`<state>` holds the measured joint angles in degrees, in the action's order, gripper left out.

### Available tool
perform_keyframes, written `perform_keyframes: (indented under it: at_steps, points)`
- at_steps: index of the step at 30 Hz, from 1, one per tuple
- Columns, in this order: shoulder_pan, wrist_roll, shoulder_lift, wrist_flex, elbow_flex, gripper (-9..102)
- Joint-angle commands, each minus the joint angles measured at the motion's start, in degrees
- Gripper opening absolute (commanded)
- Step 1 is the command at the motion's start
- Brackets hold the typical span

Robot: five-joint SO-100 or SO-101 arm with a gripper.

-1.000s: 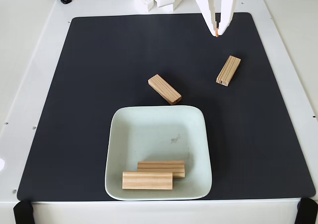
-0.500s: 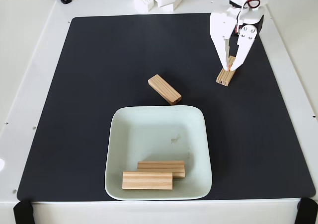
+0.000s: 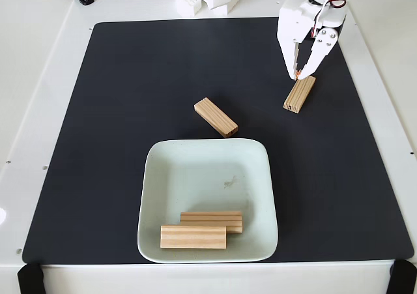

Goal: Pick up the wooden block and place them on the plate.

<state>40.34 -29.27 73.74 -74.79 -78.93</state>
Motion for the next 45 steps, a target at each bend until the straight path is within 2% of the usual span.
perform_keyframes:
  at_steps: [1,3,5,10,13,24,45]
  points:
    - [0.3,0.4,1.1,-0.1,2.5,0]
    - [-0.1,0.5,1.2,-0.1,2.5,1]
    - [-0.4,2.0,1.7,-0.2,2.5,7]
    - [-0.8,3.6,4.4,-0.9,0.4,37]
    - [-0.8,2.0,5.3,-0.9,-1.8,48]
    - [-1.9,1.6,5.0,-0.7,-2.8,42]
    - [-2.6,-0.8,1.4,-0.1,-2.9,42]
